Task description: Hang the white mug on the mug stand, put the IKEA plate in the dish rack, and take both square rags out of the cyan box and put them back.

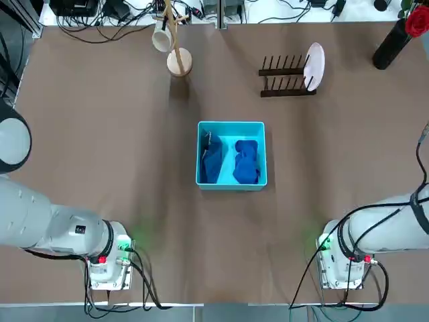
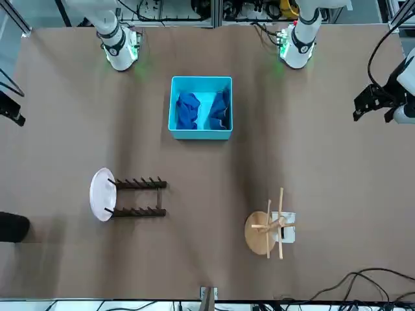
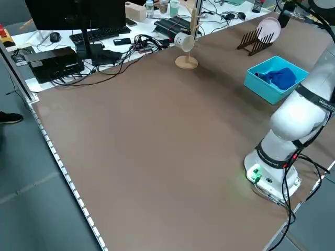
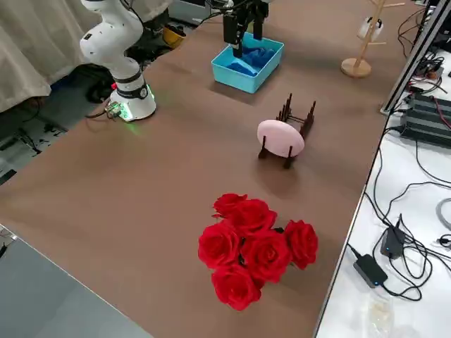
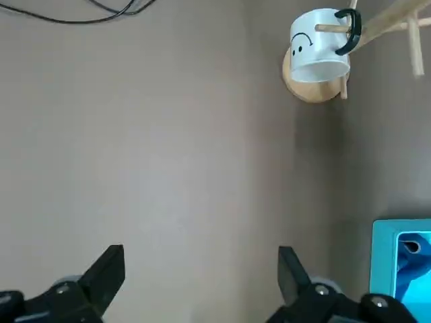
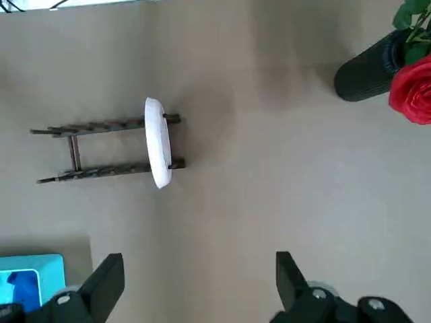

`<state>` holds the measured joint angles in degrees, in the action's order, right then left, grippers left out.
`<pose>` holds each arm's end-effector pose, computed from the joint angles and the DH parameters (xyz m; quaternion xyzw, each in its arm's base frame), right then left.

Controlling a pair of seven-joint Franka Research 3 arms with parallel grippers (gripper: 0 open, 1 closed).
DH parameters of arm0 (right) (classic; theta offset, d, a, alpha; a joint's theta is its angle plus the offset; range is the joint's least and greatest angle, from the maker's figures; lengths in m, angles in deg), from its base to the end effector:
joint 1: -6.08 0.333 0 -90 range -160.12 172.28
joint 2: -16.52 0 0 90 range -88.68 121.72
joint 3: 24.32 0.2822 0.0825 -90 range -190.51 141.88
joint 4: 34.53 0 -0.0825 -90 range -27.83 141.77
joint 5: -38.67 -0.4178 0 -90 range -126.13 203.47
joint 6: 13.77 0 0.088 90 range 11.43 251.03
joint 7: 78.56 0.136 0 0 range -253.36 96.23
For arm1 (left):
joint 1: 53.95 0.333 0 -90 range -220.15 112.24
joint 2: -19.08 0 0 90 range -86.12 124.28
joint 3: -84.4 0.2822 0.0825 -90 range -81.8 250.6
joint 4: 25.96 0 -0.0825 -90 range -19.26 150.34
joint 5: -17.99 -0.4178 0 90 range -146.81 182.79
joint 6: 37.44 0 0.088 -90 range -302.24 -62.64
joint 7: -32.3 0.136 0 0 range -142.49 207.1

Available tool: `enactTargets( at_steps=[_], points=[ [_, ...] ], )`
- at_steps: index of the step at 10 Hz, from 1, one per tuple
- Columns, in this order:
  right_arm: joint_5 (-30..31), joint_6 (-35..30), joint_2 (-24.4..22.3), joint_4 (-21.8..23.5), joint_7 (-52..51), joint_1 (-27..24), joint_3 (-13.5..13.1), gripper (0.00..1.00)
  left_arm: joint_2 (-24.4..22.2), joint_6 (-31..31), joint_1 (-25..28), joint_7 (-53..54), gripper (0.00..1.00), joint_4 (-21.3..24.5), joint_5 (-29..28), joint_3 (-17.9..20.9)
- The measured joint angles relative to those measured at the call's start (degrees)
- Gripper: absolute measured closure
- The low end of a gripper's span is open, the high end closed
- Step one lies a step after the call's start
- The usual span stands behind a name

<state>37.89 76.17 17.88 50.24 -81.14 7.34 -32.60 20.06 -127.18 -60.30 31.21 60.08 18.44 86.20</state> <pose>0.5931 -0.0702 0.5940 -0.9987 0.0384 -0.0337 0.0023 0.5926 -0.0484 0.5862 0.9993 -0.0303 0.0235 0.0048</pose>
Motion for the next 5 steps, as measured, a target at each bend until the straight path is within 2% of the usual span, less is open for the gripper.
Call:
enactTargets(
  at_steps=[5],
  points=[
    [0.0, -0.16, -0.01, 0.0, 0.0, 0.01, 0.16, 0.0, 0.0, 0.83, 0.0, -0.02, 0.0, 1.09, 0.0, -0.15]
  ],
)
